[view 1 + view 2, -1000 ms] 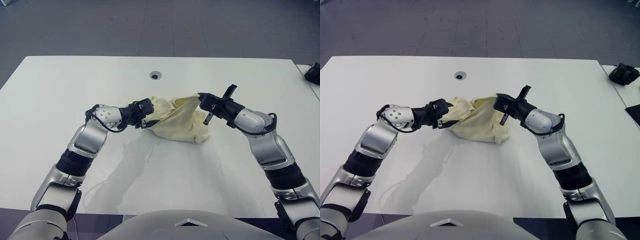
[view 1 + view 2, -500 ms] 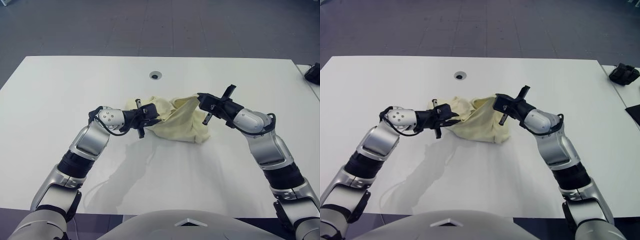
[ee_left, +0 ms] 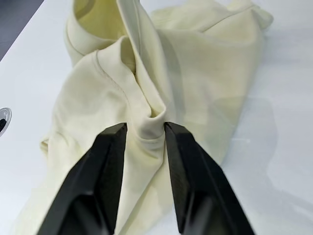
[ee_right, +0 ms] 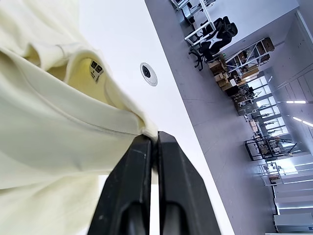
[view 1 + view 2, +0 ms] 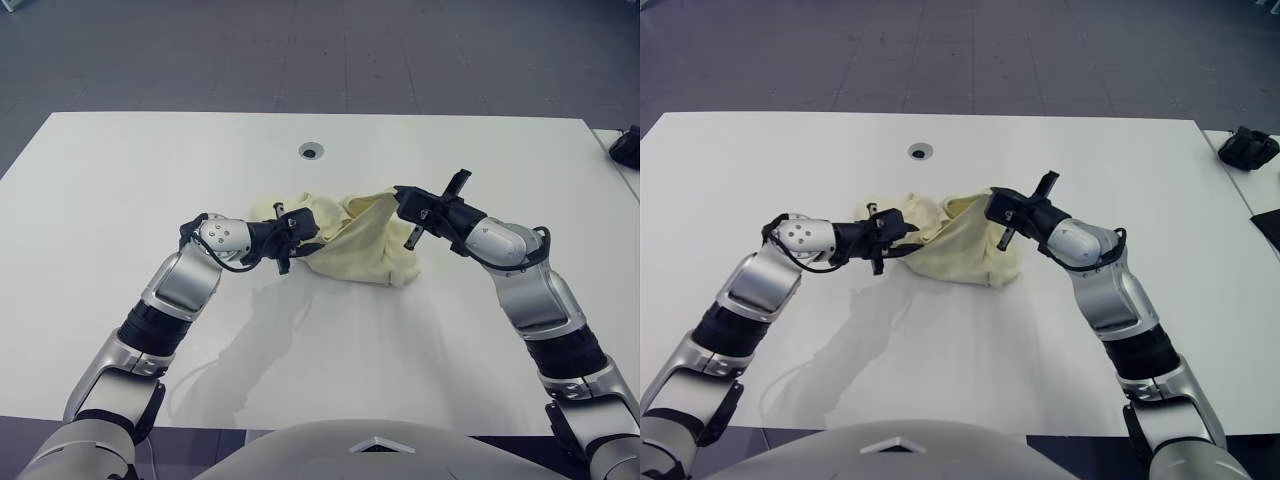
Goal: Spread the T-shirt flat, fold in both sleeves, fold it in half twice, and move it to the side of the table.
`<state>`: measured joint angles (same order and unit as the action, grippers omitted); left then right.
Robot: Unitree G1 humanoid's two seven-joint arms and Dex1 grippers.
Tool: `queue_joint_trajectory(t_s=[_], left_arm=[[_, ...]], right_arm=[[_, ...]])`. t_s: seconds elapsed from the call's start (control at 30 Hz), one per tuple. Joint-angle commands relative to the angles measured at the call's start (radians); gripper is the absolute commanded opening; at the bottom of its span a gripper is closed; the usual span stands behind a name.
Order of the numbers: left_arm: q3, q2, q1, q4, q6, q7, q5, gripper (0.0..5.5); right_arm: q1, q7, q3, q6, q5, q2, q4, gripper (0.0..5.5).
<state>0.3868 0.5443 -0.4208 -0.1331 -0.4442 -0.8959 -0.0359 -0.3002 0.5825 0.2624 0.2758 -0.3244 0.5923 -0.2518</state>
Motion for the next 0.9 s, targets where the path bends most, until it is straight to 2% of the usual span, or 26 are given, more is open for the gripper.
queue_joint_trajectory(t_s=[0.03,0.2,0.37,0.53,0.67,0.9], left_arm=[[0.005,-0.007,0.002,0.008,-0.003,0.000,0.000,0.78],[0.002,-0.015,0.002,0.020,-0.001,0.000,-0.002,0.02],[-0.045,-0.018,-0.058,0.095,0.025,0.036,-0.011,0.02],[-0.124,-0.009,-0.276,0.331,0.120,0.105,-0.044,0.02],[-0.157,-0.037,-0.480,0.563,0.219,0.185,-0.079,0.02],[-0.131,-0.097,-0.808,1.032,0.461,0.394,-0.205,0.02]], right_arm=[[-0.004,0.008,-0.002,0.003,-0.003,-0.004,0.000,0.00],[-0.004,0.010,-0.004,0.003,-0.003,-0.003,0.000,0.00],[-0.028,0.019,-0.016,-0.006,0.002,0.011,0.028,0.00],[-0.171,0.022,-0.049,-0.080,0.005,0.039,0.182,0.00],[-0.358,0.011,-0.052,-0.172,0.009,0.024,0.401,0.00],[-0.800,-0.067,-0.032,-0.376,-0.015,-0.071,0.977,0.00]])
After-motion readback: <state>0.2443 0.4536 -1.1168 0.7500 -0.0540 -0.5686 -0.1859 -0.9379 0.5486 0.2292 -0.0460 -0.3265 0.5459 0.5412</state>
